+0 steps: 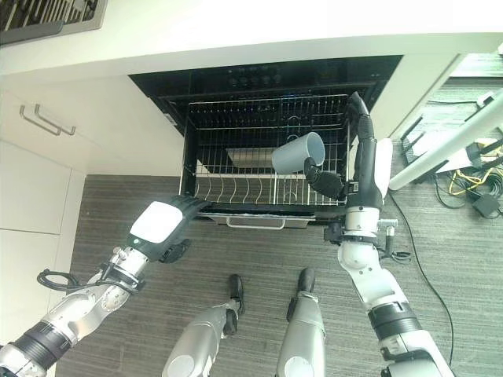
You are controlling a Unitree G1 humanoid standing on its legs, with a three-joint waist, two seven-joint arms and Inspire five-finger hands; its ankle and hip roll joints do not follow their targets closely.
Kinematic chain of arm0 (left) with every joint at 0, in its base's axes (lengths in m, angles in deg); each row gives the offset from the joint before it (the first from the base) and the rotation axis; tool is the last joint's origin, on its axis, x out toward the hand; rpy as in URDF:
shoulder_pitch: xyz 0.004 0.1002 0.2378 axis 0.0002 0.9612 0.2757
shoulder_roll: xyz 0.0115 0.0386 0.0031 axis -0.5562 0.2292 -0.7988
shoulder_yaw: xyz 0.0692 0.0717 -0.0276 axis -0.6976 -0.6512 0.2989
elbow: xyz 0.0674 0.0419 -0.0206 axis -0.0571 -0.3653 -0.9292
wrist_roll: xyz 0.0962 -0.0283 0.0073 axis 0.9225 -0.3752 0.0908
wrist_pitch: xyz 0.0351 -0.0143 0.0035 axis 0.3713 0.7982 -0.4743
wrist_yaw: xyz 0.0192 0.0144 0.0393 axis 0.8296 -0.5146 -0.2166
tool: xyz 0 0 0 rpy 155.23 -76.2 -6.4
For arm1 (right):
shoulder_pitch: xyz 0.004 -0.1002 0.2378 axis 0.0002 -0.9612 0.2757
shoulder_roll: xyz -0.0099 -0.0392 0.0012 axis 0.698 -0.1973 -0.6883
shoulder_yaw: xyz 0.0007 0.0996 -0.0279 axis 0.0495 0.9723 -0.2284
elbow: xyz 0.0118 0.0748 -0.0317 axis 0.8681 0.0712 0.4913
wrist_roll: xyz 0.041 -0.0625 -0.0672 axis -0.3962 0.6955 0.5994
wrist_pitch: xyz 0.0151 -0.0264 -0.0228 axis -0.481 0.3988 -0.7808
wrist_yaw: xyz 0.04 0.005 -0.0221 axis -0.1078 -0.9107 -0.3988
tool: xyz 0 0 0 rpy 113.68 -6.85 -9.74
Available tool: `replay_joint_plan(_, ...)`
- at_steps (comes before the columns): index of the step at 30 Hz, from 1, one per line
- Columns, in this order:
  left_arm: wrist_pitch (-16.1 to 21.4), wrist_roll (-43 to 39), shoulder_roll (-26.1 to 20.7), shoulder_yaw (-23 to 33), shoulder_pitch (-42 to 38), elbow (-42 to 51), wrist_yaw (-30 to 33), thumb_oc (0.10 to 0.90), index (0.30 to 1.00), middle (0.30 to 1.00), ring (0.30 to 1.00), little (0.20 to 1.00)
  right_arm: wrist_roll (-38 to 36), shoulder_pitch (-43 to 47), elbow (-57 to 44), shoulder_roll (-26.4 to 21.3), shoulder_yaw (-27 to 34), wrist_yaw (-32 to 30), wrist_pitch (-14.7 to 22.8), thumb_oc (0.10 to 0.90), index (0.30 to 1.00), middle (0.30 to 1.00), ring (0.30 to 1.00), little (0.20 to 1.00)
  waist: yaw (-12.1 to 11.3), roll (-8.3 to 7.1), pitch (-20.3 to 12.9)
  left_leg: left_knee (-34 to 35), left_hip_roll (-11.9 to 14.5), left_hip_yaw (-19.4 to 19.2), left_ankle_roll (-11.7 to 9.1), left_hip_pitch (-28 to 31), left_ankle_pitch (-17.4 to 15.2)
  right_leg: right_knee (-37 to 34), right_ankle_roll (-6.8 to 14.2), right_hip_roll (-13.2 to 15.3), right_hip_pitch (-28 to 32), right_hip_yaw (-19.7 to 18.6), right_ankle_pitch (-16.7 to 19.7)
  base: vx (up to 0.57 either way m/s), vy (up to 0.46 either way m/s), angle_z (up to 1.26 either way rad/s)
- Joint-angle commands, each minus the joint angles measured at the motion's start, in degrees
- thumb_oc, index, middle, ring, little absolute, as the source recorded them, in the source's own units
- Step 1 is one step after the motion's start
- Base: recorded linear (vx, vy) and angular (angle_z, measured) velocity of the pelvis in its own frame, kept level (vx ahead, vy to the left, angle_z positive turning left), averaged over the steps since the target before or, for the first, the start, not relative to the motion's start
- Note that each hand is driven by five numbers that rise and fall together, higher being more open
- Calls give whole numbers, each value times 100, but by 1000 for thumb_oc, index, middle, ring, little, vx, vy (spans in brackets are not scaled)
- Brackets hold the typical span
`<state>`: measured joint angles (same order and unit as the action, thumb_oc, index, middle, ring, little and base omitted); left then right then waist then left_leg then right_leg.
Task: Place the dishes in the dishwasher.
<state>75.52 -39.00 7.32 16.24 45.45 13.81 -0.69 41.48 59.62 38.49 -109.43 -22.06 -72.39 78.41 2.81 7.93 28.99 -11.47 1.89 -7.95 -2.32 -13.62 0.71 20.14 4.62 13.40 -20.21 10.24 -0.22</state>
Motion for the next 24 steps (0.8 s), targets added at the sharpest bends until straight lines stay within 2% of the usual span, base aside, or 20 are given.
replay_joint_plan(1,-122,190,-86,262,377,321,701,800,900,900,900,900,409,52,-653,-73,377,-535,1090,800,900,900,900,900,91,-332,-811,-572,54,-195,26,-95,-968,-295,658,51,480,-49,-314,43,-15,-19)
replay_joint_plan(5,-31,101,83,632,757,107,1099,800,900,900,900,900,94,-386,-1033,-9,704,-276,1266,800,900,900,900,900,95,-398,-1149,-572,123,-272,14,143,-1045,-295,643,33,779,33,-426,65,-12,-16)
replay_joint_plan(7,-6,57,120,723,821,74,1209,800,900,900,900,900,3,-460,-1092,0,755,-196,1309,800,900,900,900,900,90,-409,-1211,-572,137,-281,12,189,-1058,-295,637,31,838,55,-451,57,10,-3)
replay_joint_plan(10,157,-201,319,1155,1075,-3,1626,800,900,900,900,900,-462,-724,-1335,118,904,161,1386,800,900,900,900,900,29,-476,-1483,-572,168,-302,3,414,-1154,-295,634,45,1127,149,-587,48,15,0)
replay_joint_plan(16,719,-614,610,1867,1137,-35,2595,800,900,900,900,900,-558,-970,-1482,332,921,275,1390,800,900,900,900,900,-45,-618,-1780,-572,186,-315,49,641,-1188,-295,620,80,1420,271,-630,32,41,1)
replay_joint_plan(20,1495,-1380,783,2440,990,312,2778,800,900,900,900,900,-689,-1081,-1551,456,904,355,1302,800,900,900,900,900,-81,-712,-1950,-572,123,-254,145,802,-1257,-295,615,76,1630,291,-660,45,100,2)
replay_joint_plan(21,2045,-1930,947,2606,918,561,2638,800,900,900,900,900,-744,-1117,-1599,544,902,400,1246,800,900,900,900,900,-94,-744,-1988,-572,77,-207,205,877,-1324,-295,613,54,1756,305,-690,54,156,1)
replay_joint_plan(22,2399,-2348,1072,2741,905,771,2520,800,900,900,900,900,-798,-1138,-1628,583,919,438,1214,800,900,900,900,900,-103,-758,-1996,-572,52,-172,246,880,-1300,-295,595,36,1793,317,-654,56,164,2)
replay_joint_plan(24,2673,-2941,1306,2941,906,1117,2211,800,900,900,900,900,-918,-1190,-1655,698,942,513,1170,800,900,900,900,900,-101,-768,-2028,-572,-22,-76,326,903,-1324,-295,604,-19,1859,284,-584,38,146,6)
